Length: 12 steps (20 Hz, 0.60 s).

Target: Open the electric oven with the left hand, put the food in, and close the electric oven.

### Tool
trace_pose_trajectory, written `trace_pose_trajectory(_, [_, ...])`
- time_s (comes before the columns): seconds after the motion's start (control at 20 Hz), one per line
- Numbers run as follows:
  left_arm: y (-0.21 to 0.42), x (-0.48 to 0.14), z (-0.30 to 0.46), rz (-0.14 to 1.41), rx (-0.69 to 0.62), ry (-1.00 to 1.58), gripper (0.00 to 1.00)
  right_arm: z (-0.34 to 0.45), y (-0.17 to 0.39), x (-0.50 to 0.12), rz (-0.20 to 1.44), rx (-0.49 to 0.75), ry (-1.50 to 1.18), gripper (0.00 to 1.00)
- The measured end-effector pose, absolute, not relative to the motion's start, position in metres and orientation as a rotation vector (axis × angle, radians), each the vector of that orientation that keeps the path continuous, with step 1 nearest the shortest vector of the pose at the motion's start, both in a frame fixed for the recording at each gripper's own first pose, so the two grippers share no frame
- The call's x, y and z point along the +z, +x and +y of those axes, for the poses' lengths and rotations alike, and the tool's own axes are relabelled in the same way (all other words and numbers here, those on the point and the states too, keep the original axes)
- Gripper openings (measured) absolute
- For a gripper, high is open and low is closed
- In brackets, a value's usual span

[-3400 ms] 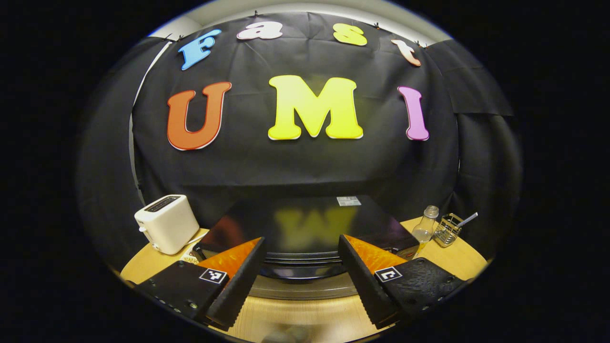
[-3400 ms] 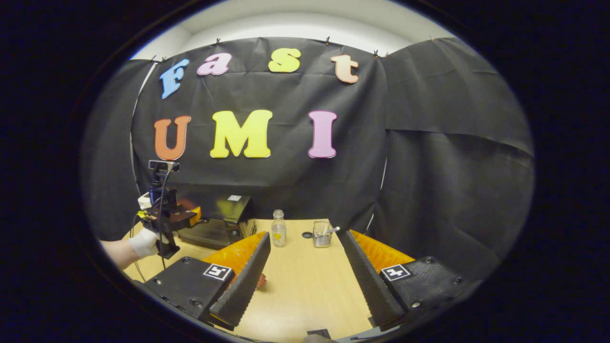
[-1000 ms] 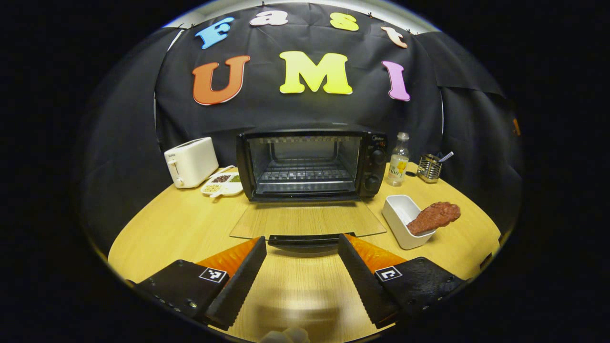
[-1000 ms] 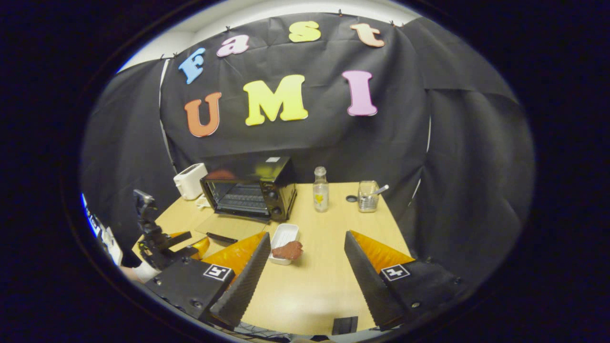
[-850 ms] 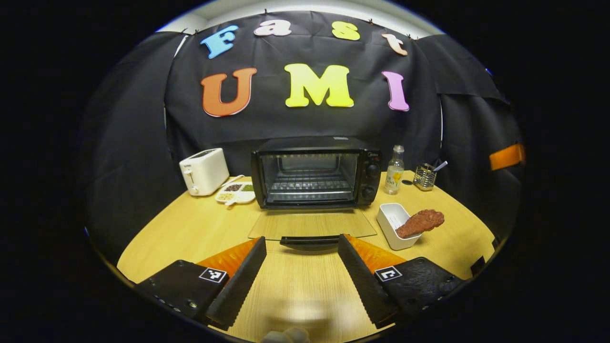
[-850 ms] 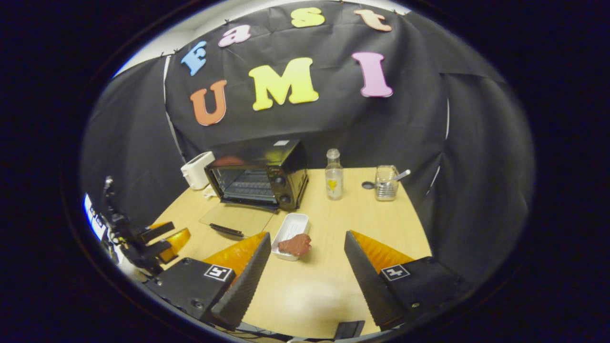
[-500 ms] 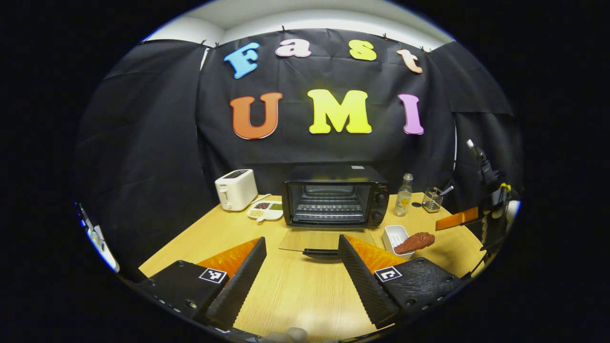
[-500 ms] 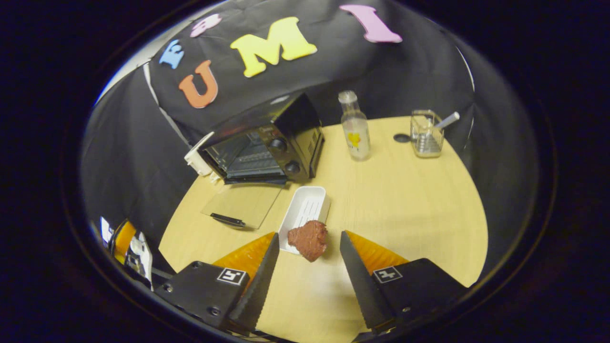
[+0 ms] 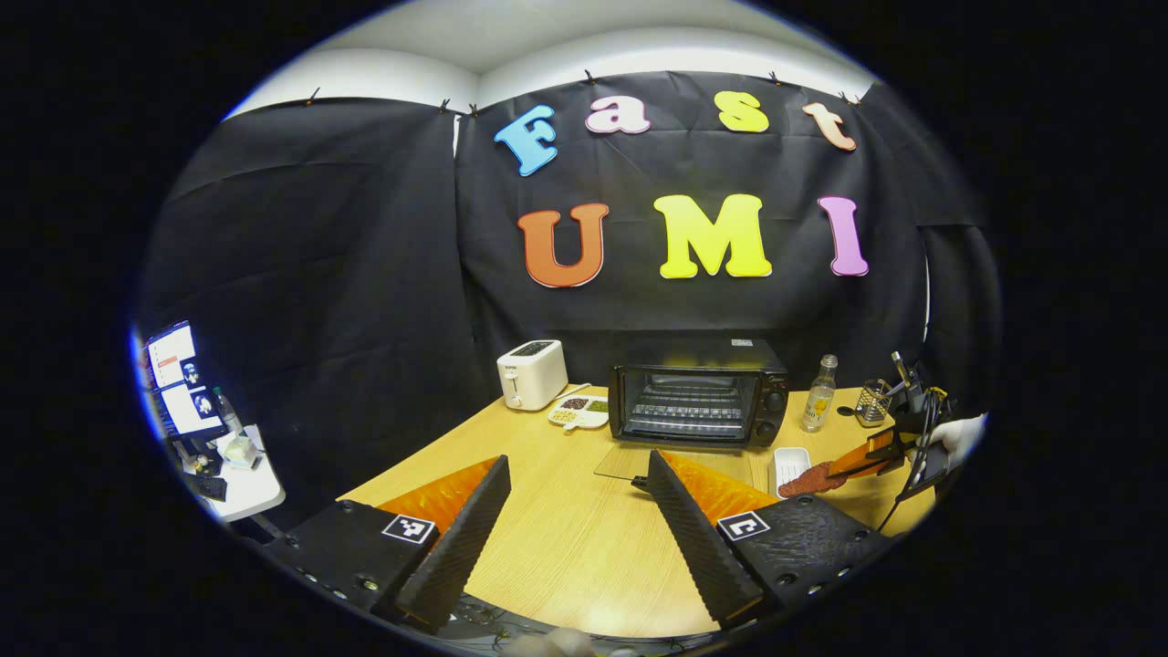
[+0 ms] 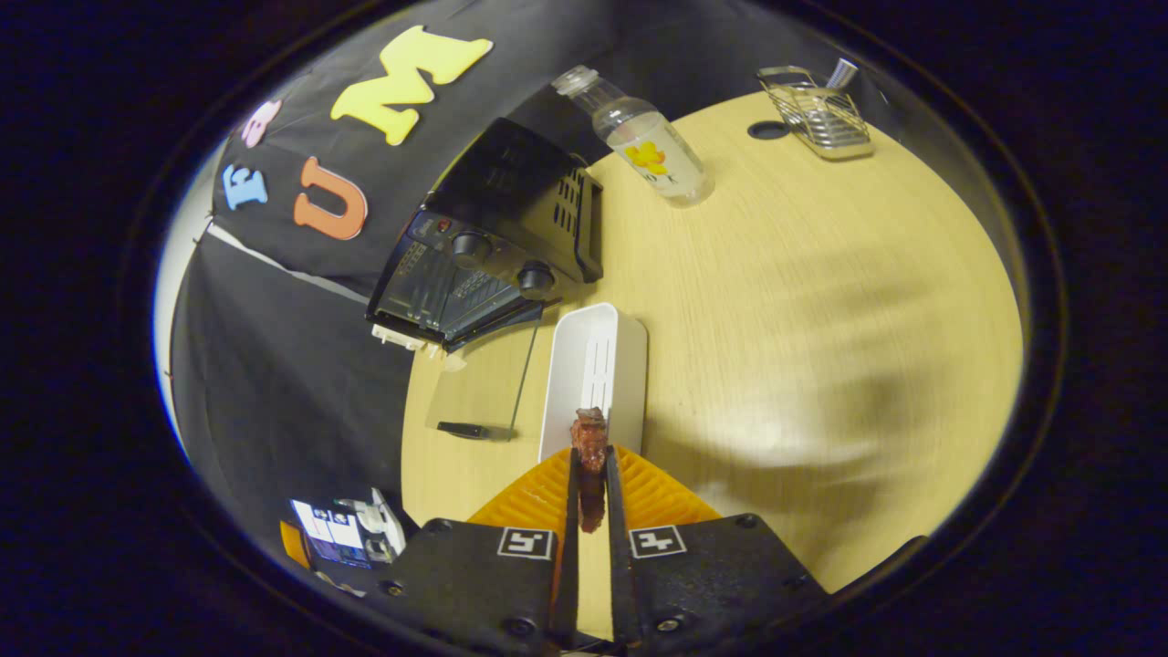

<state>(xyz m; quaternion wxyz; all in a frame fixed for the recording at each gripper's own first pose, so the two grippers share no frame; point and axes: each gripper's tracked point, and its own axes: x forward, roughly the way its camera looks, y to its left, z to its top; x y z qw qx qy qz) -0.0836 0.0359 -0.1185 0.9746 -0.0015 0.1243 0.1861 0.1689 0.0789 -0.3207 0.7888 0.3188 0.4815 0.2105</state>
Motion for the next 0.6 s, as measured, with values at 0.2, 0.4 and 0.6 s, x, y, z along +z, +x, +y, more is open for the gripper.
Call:
trace_pose_trajectory(0.2, [-0.091,-0.117,0.03,0.26,0.391,0.002,0.97,0.08,0.172,-0.301,0.992,0.484,0.657,0.1])
trace_pose_trajectory(0.4, [-0.088,-0.113,0.03,0.242,0.357,0.0,0.97,0.095,0.166,-0.258,0.888,0.525,0.657,0.13])
trace_pose_trajectory(0.6, [-0.091,-0.114,0.04,0.235,0.305,0.016,0.97,0.122,0.153,-0.215,0.775,0.511,0.722,0.13])
